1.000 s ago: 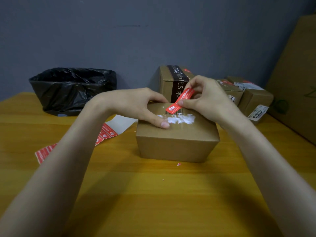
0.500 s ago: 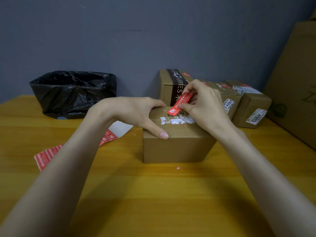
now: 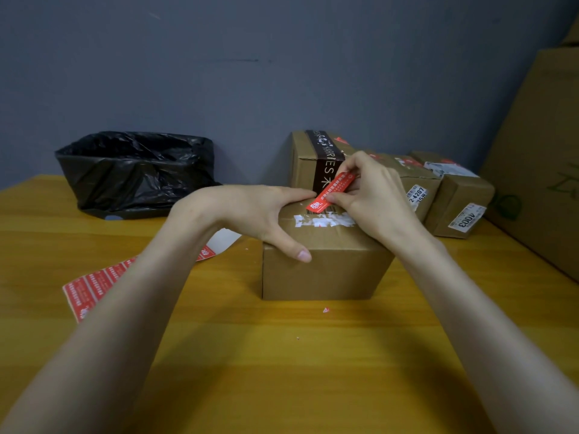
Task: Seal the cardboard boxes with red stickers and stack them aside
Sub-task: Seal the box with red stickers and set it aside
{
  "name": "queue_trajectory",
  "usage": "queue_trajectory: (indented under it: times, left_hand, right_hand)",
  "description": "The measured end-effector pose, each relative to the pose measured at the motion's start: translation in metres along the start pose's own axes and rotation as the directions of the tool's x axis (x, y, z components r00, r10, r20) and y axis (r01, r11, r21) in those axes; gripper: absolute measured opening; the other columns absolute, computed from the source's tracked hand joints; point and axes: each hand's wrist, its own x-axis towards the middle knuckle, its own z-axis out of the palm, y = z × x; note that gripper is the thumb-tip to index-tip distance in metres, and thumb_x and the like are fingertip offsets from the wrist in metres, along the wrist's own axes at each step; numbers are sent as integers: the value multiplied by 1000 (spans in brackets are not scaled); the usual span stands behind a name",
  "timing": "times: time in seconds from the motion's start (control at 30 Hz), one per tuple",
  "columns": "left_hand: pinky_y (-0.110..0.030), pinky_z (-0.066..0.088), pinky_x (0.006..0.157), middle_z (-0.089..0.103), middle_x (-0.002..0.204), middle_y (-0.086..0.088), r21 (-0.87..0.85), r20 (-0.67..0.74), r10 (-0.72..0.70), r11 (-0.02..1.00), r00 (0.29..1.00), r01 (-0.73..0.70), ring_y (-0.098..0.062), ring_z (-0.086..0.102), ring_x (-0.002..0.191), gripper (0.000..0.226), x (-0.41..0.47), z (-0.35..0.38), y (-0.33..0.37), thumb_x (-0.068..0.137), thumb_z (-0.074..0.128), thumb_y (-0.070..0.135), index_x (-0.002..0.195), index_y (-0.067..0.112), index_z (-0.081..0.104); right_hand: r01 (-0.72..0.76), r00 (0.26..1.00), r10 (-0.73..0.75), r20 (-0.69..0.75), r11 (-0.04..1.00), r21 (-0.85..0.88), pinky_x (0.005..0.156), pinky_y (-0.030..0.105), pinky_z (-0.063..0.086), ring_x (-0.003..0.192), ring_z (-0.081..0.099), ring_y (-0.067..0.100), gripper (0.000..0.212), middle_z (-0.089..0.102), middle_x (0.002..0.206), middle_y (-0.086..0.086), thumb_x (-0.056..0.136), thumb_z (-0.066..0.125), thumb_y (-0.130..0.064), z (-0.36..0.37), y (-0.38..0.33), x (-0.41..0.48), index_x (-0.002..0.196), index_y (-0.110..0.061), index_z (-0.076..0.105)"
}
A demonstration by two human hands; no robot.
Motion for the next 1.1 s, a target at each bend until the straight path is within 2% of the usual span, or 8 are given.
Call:
queue_trajectory:
  times: [0.13, 0.3, 0.4, 0.47, 0.57, 0.83, 0.93, 1.1]
  left_hand:
    - [-16, 34, 95, 39, 136, 19, -9, -13, -3, 1000, 1000, 3, 0, 40, 113, 93, 2, 2, -2, 69, 73, 46, 146, 34, 22]
    - [-16, 30, 95, 37, 143, 16, -51, -28, -33, 998, 999, 32, -5, 40, 123, 90, 7, 3, -9, 72, 71, 47, 146, 32, 23]
    - [-17, 32, 93, 40, 140, 15, -78, -11, -36, 996, 999, 35, -3, 42, 115, 90, 10, 3, -12, 72, 71, 47, 147, 32, 24]
    - [-17, 33, 91, 41, 137, 15, -85, -2, -37, 996, 999, 37, -3, 42, 111, 89, 11, 3, -13, 72, 71, 47, 146, 32, 24]
    - [-17, 33, 92, 41, 135, 15, -97, 0, -45, 994, 999, 45, -3, 42, 111, 89, 12, 3, -14, 72, 71, 46, 146, 31, 24]
    - [-21, 33, 101, 39, 141, 15, -101, 1, -63, 993, 998, 62, -5, 41, 121, 94, 12, 4, -14, 68, 71, 50, 147, 32, 23]
    - [-21, 34, 102, 40, 140, 15, -102, 6, -64, 993, 998, 65, -5, 42, 122, 94, 12, 4, -14, 68, 71, 49, 147, 31, 24]
    - [-17, 33, 94, 40, 130, 19, -107, 10, -64, 992, 998, 65, -2, 41, 114, 90, 12, 3, -14, 71, 71, 46, 146, 32, 23]
  right_hand:
    - [1, 1000, -1, 11, 1000, -11, 59, 16, 37, 77, 59, 15, 31, 61, 83, 0, 76, 76, -14, 0, 1, 4, 87, -18, 47]
    - [-6, 997, 9, 74, 999, -36, 59, 2, 36, 64, 46, 0, 32, 55, 79, -3, 76, 76, -14, 2, 1, 11, 87, -18, 46]
    - [-11, 996, 10, 85, 1000, 9, 61, 8, 39, 75, 56, 11, 34, 57, 84, -2, 75, 76, -14, 4, 2, 13, 86, -21, 45]
    - [-20, 996, 16, 88, 999, 46, 71, 22, 46, 86, 61, 17, 37, 61, 90, 0, 74, 78, -14, 5, 4, 14, 81, -26, 43]
    - [-38, 994, 32, 107, 997, 61, 79, 33, 51, 91, 63, 19, 45, 64, 95, 4, 71, 80, -16, 5, 3, 14, 76, -33, 37]
    - [-51, 991, 34, 126, 989, 137, 74, 27, 51, 82, 67, 12, 50, 67, 93, 5, 72, 80, -15, 3, 0, 12, 80, -32, 33]
    - [-39, 992, 19, 122, 986, 164, 76, 33, 53, 81, 67, 14, 50, 65, 93, 5, 72, 79, -13, 2, 0, 11, 80, -32, 33]
    - [-26, 992, 0, 123, 979, 205, 77, 38, 54, 82, 68, 17, 50, 62, 97, 5, 72, 79, -11, 2, 0, 10, 81, -32, 34]
